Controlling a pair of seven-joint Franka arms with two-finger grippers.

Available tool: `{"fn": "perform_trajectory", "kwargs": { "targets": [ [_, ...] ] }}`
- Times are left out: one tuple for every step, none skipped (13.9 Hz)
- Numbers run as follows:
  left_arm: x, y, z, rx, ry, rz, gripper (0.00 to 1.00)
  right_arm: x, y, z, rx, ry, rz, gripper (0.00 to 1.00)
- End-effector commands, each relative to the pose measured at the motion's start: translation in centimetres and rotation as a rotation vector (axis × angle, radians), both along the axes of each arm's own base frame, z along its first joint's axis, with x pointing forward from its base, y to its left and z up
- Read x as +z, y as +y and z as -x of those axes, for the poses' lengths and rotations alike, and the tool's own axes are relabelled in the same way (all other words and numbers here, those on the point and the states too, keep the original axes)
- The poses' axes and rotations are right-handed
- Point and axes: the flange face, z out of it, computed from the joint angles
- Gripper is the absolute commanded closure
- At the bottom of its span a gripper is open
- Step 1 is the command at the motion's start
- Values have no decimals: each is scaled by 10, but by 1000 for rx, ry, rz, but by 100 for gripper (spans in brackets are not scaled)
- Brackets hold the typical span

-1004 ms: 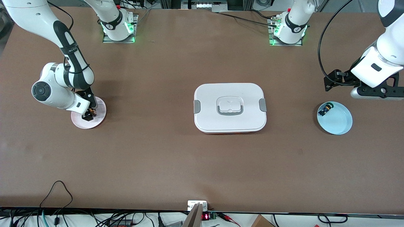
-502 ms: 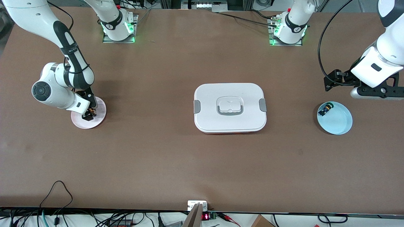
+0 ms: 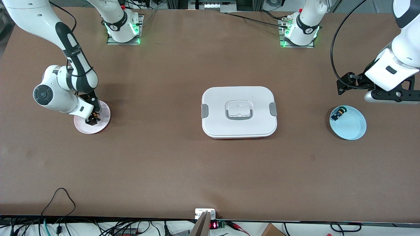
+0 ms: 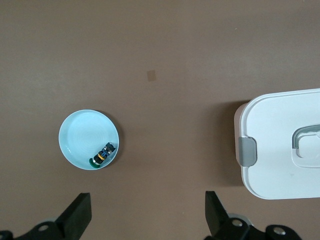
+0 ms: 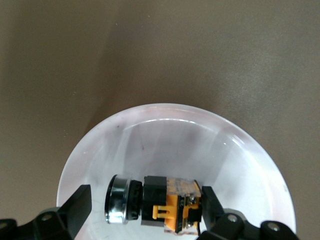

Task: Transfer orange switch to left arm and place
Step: 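Close the right gripper on the orange switch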

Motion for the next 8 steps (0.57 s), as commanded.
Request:
{"fn": "perform_trajectory", "kwargs": {
  "targets": [
    [5,-2,-4,-22,0,22,0,0,-2,4,13,-13,-22,3],
    [5,-2,-4,-22,0,22,0,0,-2,4,13,-13,-22,3],
    [5,-2,-4,-22,0,22,0,0,-2,4,13,-13,-22,4],
    [5,-2,-4,-22,0,22,0,0,-2,4,12,-13,-22,4],
    [5,-2,-3,-22,2,22,0,0,-2,4,12,-13,-22,4],
    [5,-3,-3,-23,2,22,0,0,-2,4,13,-13,-22,4],
    [5,-2,-4,-22,0,22,0,0,-2,4,12,-13,-22,5],
    [5,-2,-4,-22,0,22,0,-1,-2,4,12,-12,-23,5]
  ]
}}
